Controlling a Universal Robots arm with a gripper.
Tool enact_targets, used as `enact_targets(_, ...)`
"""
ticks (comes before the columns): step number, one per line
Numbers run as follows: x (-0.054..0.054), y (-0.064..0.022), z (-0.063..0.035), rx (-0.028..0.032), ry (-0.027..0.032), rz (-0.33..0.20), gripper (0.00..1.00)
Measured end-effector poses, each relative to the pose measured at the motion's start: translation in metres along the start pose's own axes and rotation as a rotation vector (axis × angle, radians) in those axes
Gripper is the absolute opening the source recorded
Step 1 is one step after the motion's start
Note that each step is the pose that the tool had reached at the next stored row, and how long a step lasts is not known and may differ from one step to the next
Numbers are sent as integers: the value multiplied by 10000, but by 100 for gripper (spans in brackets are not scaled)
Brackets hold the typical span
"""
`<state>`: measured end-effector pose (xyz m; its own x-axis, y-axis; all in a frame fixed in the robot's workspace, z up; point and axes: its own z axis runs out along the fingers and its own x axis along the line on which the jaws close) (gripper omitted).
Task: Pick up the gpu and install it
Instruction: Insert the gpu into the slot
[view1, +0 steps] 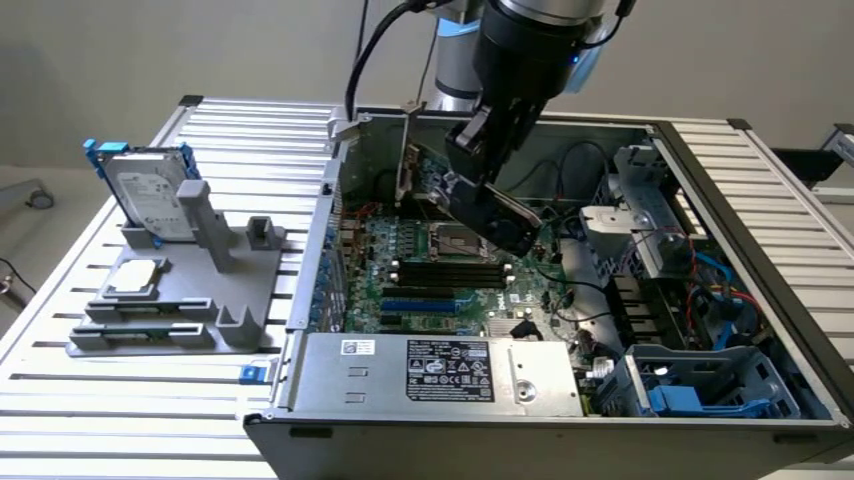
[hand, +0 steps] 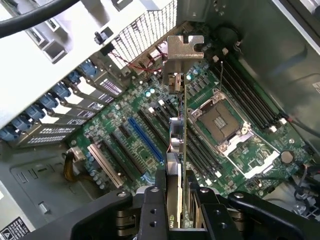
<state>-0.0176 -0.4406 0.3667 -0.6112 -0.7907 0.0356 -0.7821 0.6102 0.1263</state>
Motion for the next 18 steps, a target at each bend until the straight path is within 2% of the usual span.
enact_targets(1, 0, 0, 1, 71, -76, -104, 26)
enact_targets(4, 0, 0, 2, 384, -342, -384, 26)
enact_targets(5, 0, 0, 4, 440, -376, -521, 26)
enact_targets(8, -1, -2, 11, 513, -376, -1047, 26)
enact_targets(13, -1, -4, 33, 562, -310, -1953, 26)
enact_targets(18, -2, -7, 58, 579, -225, -2862, 26)
